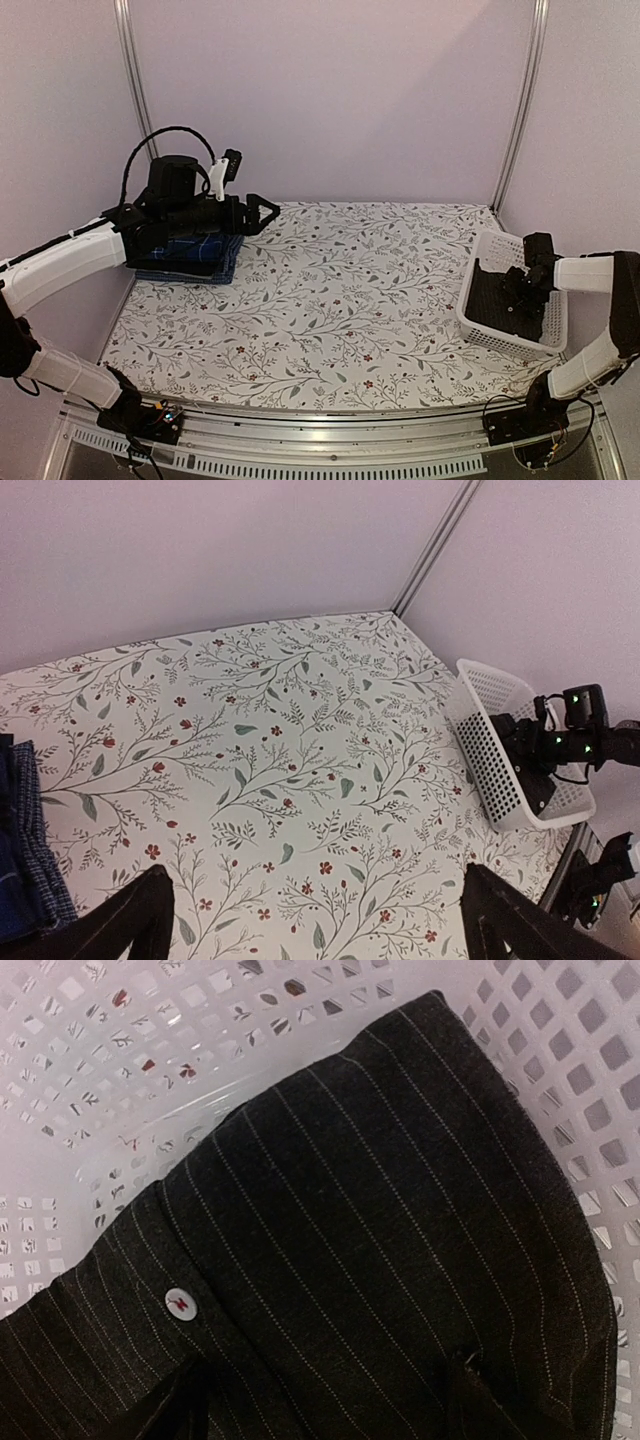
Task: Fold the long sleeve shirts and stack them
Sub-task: Pick up the square-folded shirt from the bin.
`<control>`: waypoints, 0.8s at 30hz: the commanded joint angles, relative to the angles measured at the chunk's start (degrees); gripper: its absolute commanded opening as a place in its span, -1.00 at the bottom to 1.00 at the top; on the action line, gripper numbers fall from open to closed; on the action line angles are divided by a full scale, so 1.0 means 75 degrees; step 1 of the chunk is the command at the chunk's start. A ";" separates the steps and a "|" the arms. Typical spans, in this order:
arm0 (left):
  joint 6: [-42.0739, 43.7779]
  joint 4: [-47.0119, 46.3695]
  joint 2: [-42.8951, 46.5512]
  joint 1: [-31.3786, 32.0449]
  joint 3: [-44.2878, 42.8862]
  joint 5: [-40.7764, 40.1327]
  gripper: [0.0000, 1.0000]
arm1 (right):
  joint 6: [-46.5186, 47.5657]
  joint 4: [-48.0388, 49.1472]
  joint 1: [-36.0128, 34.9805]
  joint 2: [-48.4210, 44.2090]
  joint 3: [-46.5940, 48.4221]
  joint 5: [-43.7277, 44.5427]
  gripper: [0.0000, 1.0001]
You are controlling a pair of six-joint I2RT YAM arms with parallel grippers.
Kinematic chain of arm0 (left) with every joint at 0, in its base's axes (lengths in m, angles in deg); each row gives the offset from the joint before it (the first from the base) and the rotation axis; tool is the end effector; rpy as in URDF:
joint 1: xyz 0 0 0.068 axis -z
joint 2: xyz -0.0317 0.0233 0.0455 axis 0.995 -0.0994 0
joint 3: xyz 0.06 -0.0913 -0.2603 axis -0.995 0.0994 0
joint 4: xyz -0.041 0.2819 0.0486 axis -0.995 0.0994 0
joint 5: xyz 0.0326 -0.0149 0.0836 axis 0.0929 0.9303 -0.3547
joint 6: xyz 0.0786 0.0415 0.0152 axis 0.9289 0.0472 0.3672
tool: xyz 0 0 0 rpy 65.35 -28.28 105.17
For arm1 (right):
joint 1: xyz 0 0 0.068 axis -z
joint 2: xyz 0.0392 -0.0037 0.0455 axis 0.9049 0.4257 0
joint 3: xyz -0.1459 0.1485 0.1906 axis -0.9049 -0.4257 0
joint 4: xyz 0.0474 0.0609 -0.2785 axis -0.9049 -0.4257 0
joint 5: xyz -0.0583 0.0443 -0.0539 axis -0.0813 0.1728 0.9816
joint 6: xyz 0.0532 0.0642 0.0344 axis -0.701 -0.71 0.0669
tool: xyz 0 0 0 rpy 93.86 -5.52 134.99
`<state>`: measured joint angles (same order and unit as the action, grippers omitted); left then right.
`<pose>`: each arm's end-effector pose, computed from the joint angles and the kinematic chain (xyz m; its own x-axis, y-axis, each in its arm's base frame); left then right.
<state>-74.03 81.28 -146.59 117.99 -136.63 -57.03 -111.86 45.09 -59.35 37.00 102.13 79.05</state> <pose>0.3006 -0.2170 0.3200 -0.5342 -0.0680 -0.8426 0.5217 0.7578 -0.3919 0.2927 -0.0414 0.1039 -0.5635 0.6598 -0.4971 0.6628 0.7202 0.2047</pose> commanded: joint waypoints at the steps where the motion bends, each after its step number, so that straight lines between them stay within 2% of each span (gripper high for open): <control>1: 0.0108 -0.0129 -0.0089 0.0000 -0.0130 0.0028 0.99 | -0.0172 0.0359 0.0035 0.0282 -0.0240 -0.0460 0.42; 4: 0.0082 -0.0113 -0.0059 0.0006 -0.0130 0.0014 0.99 | -0.0169 0.0394 0.0035 0.0310 -0.0287 -0.0425 0.11; 9: 0.0033 -0.0088 -0.0020 -0.0004 -0.0130 0.0000 0.99 | -0.0083 0.0358 0.0035 -0.0082 -0.0293 -0.0283 -0.55; 12: 0.0014 -0.0077 -0.0013 -0.0002 -0.0131 0.0006 0.99 | 0.0112 0.0210 0.0035 -0.0395 -0.0147 -0.0267 -0.81; 15: -0.0012 -0.0093 -0.0031 0.0002 -0.0131 0.0017 0.99 | 0.0346 0.0046 0.0035 -0.0707 0.0021 -0.0291 -0.99; 24: -0.0057 -0.0093 -0.0054 0.0000 -0.0145 0.0012 0.99 | 0.0854 -0.0783 -0.0061 -0.1860 0.1079 -0.0646 -1.00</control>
<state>-74.29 81.32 -146.59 117.99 -136.63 -57.03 -107.68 42.05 -59.09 27.64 104.82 75.79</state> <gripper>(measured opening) 0.996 0.005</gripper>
